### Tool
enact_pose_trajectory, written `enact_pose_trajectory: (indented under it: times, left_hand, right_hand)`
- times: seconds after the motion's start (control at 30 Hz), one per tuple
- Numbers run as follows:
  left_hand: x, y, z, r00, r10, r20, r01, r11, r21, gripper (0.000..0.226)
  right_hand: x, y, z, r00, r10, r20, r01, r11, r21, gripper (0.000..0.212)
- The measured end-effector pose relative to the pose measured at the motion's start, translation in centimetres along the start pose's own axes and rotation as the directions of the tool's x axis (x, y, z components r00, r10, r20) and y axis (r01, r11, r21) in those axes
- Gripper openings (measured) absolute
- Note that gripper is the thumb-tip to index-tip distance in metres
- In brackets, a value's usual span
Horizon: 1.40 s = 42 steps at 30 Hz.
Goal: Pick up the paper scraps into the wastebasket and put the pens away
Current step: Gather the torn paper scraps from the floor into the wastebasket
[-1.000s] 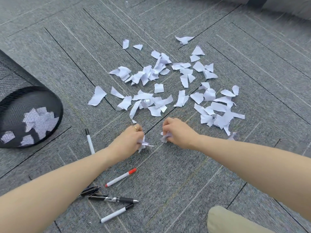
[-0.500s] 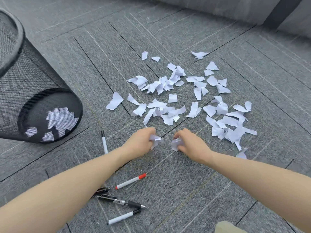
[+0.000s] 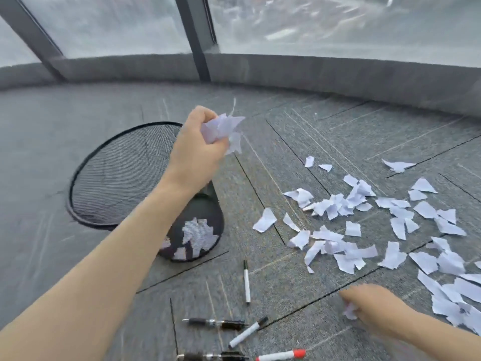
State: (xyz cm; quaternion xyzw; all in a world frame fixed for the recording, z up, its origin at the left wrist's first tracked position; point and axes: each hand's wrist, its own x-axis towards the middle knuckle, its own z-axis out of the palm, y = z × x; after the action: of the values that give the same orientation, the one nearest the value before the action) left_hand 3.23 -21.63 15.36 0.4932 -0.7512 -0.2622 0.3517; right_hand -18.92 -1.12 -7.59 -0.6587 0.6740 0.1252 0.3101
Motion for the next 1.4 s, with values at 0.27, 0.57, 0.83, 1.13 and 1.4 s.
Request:
enact_pose_trajectory:
  times: [0.27, 0.57, 0.83, 1.13, 1.4]
  left_hand:
    - [-0.4, -7.1, -11.5, 0.911, -0.351, -0.216, 0.39, 0.903, 0.178, 0.026]
    - [-2.7, -9.7, -12.0, 0.807, -0.59, 0.032, 0.55, 0.77, 0.324, 0.066]
    - [-1.3, -7.4, -10.0, 0.941, -0.259, -0.216, 0.316, 0.902, 0.293, 0.019]
    - [-2.7, -3.6, 8.4, 0.923, 0.275, 0.269, -0.344, 0.904, 0.255, 0.017]
    - [-7.9, -9.5, 23.9, 0.764, -0.386, 0.516, 0.129, 0.876, 0.464, 0.065]
  right_hand:
    - [4.4, -15.6, -16.5, 0.796, 0.019, -0.605, 0.502, 0.539, 0.676, 0.023]
    - [5.5, -29.4, -20.7, 0.693, -0.06, -0.718, 0.621, 0.556, 0.553, 0.039]
    - [6.7, -23.4, -20.2, 0.516, 0.038, -0.856, 0.676, 0.595, 0.435, 0.031]
    - [8.0, -1.5, -11.4, 0.742, 0.378, -0.554, 0.052, 0.791, 0.609, 0.024]
    - [3.3, 6.9, -1.1, 0.851, 0.481, -0.21, -0.303, 0.776, 0.553, 0.037]
